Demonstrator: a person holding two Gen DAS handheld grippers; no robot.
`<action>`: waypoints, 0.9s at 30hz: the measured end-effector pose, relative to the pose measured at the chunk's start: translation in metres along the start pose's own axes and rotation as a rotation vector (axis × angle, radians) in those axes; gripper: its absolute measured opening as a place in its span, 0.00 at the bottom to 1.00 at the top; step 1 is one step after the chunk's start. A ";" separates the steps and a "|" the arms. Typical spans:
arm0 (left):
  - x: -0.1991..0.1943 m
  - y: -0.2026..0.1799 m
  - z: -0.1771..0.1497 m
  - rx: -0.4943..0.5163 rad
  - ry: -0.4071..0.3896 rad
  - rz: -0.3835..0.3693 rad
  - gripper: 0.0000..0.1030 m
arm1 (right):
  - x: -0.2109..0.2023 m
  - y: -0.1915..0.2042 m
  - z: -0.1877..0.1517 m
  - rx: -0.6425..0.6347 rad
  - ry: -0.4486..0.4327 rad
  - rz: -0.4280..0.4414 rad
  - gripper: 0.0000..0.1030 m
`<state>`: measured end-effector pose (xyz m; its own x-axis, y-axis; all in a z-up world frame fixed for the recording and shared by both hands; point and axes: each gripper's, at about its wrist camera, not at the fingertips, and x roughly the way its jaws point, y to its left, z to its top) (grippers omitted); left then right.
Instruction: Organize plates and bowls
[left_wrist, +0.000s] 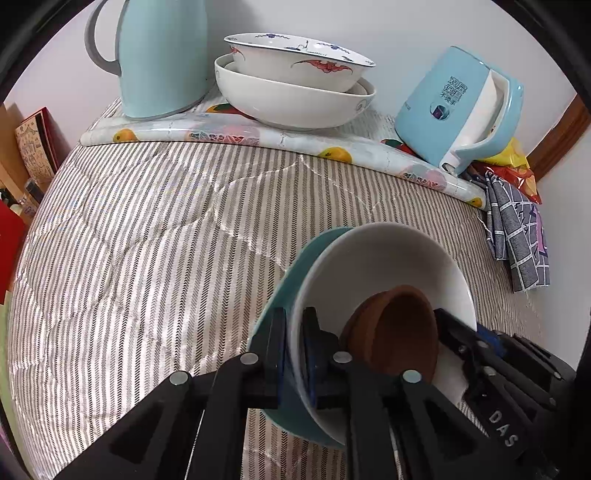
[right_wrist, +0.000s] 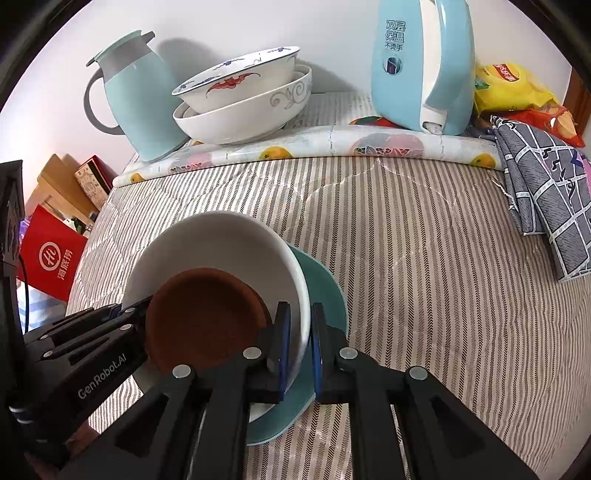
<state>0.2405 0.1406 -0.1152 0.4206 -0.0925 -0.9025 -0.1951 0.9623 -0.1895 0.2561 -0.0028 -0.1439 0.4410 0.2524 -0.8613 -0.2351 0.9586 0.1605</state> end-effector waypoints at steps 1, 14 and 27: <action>0.000 0.001 0.000 -0.001 0.004 -0.006 0.12 | -0.002 0.000 0.000 -0.003 -0.005 -0.003 0.10; -0.025 0.001 -0.001 0.006 -0.041 0.025 0.20 | -0.020 -0.005 -0.005 -0.002 -0.033 0.015 0.11; -0.100 -0.016 -0.028 0.044 -0.195 0.018 0.43 | -0.092 -0.016 -0.035 -0.005 -0.146 -0.036 0.54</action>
<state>0.1766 0.1276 -0.0330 0.5818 -0.0284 -0.8128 -0.1670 0.9739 -0.1536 0.1892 -0.0461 -0.0843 0.5703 0.2351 -0.7871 -0.2216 0.9667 0.1282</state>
